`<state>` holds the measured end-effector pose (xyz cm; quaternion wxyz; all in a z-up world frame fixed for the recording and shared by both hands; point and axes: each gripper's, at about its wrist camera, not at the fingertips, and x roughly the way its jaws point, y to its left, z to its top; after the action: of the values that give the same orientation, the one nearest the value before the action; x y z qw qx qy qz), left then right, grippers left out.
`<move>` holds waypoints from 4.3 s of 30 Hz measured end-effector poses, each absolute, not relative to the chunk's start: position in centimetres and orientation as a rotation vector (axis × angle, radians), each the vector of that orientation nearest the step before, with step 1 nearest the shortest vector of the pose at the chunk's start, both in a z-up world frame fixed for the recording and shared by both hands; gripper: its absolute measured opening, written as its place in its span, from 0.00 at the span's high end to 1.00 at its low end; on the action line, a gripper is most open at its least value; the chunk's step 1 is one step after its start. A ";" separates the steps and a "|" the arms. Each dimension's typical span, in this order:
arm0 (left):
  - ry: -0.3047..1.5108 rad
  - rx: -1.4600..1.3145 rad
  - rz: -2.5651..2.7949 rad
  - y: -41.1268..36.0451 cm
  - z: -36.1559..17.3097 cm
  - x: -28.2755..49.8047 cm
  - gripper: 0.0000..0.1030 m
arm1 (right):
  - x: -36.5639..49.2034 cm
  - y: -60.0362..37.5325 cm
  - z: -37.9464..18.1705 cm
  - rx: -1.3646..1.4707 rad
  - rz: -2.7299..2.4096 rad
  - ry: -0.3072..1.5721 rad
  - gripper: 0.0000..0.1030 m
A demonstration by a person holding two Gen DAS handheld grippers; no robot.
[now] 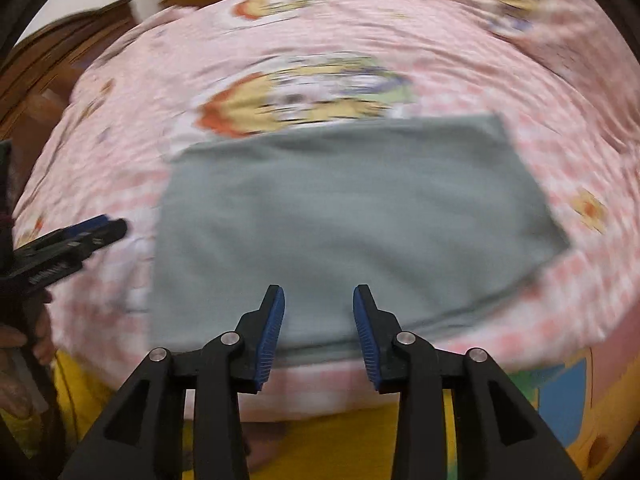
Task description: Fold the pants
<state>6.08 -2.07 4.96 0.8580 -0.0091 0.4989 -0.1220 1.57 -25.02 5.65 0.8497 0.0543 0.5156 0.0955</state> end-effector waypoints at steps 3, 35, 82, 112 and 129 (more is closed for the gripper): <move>1.073 -0.045 -0.249 -1.0 4.5 5.2 0.44 | 1.7 -21.6 5.7 0.079 0.258 1.087 0.64; 1.103 -0.071 -0.194 2.1 3.3 3.0 0.41 | 4.4 -14.2 2.8 -0.108 0.165 1.099 0.50; 1.056 0.061 -0.344 -6.7 6.3 4.3 0.41 | 4.5 -36.2 13.0 0.689 0.428 0.905 0.88; 1.055 0.081 -0.651 -25.4 4.8 6.5 0.41 | 2.2 -49.1 8.1 0.603 0.013 0.922 0.83; 1.064 0.114 -0.651 -26.0 3.7 6.0 0.38 | 1.1 -46.0 2.3 0.438 -0.074 1.068 0.90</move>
<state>6.02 -25.98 3.66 0.8101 0.0534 0.4981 -0.3046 1.07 -45.97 2.30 0.8374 0.2072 0.5046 -0.0351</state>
